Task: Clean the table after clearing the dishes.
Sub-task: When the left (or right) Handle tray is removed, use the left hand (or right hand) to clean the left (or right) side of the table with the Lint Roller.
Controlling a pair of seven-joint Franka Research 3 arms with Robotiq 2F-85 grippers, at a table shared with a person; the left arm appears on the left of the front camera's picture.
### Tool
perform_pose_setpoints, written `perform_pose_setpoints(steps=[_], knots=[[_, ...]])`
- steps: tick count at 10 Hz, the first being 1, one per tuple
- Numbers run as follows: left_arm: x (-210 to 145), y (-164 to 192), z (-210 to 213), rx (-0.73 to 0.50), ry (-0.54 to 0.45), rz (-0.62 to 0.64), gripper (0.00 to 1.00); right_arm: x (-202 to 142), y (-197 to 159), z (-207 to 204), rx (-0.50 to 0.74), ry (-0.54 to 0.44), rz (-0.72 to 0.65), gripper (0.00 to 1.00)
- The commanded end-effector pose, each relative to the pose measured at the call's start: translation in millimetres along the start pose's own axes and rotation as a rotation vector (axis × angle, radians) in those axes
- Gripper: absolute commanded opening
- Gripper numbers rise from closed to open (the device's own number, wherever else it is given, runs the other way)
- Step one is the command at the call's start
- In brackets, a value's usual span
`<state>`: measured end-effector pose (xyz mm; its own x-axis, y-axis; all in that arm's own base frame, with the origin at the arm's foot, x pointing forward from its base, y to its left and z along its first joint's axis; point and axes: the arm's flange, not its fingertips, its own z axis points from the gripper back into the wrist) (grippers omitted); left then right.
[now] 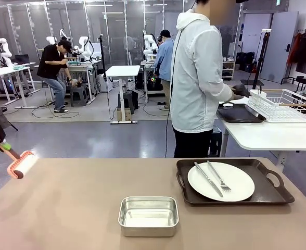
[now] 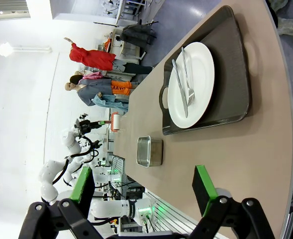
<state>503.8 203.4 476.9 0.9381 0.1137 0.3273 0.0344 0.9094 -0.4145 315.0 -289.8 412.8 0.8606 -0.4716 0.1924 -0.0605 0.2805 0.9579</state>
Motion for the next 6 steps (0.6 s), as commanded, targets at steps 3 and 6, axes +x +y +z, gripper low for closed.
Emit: perform_pose_setpoints(steps=[3,6], knots=[[0.0,0.0,0.0,0.000,0.000,0.000,0.21,-1.5,3.1,0.7,0.003,0.001,0.005,1.00],[0.0,0.0,0.0,0.000,0.000,0.000,0.21,-1.5,3.1,0.7,0.003,0.001,0.005,1.00]])
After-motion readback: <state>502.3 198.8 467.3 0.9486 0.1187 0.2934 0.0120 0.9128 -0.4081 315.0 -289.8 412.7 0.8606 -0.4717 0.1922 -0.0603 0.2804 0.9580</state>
